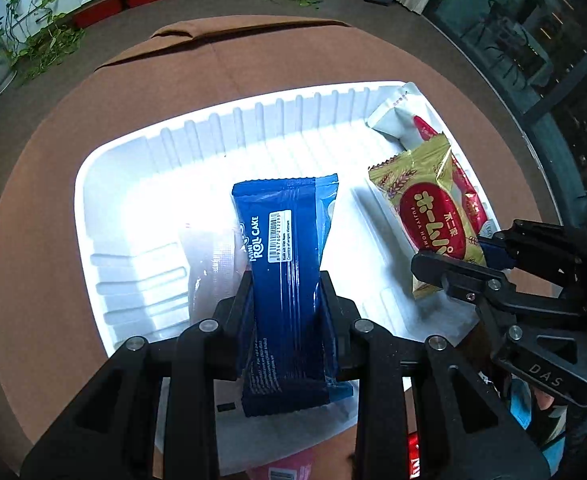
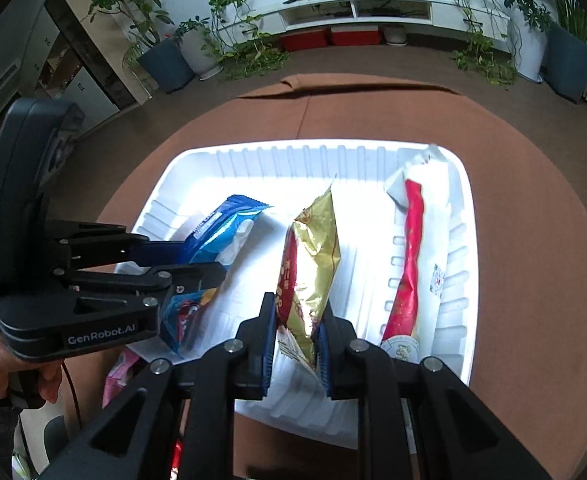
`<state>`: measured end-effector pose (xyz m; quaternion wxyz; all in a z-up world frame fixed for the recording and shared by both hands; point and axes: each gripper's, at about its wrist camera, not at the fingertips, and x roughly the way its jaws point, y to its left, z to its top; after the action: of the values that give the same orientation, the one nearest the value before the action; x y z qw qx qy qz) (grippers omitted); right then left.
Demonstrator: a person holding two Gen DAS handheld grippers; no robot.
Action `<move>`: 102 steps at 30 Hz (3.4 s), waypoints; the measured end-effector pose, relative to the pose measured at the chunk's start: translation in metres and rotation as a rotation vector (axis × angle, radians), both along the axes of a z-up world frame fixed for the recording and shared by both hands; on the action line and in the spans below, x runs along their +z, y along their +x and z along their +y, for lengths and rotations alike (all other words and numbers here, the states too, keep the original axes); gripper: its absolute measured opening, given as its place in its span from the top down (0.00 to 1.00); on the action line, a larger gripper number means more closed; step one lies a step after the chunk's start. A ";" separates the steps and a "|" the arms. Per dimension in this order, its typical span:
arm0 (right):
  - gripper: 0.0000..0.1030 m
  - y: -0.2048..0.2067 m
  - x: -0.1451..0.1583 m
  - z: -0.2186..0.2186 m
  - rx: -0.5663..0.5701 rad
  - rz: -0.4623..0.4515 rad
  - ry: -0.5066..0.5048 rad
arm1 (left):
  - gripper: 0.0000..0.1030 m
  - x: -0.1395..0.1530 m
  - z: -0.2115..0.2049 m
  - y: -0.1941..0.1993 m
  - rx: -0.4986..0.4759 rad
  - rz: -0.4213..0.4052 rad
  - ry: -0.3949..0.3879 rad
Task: Organize snacks
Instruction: 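Carry both packets into the white tray and open both grippers to release them, then lift both grippers away from the tray toward the remaining snacks, then grasp the pink snack bar with the left gripper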
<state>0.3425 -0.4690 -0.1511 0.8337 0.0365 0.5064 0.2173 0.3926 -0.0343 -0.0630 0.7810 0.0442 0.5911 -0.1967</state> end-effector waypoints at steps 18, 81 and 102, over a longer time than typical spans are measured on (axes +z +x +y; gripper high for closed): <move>0.64 -0.010 -0.002 0.006 0.011 -0.034 -0.053 | 0.56 -0.009 -0.012 -0.010 0.041 -0.055 0.016; 0.03 -0.295 0.020 -0.083 -0.163 -0.197 0.153 | 0.00 0.029 0.063 -0.308 0.180 -0.285 -0.176; 0.04 -0.286 0.011 -0.092 -0.187 -0.169 0.161 | 0.20 -0.016 0.088 -0.154 0.248 -0.039 -0.177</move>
<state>0.0565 -0.5613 -0.1400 0.8844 0.1316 0.4098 0.1807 0.2381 0.0534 -0.0789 0.8113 -0.0942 0.5573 -0.1494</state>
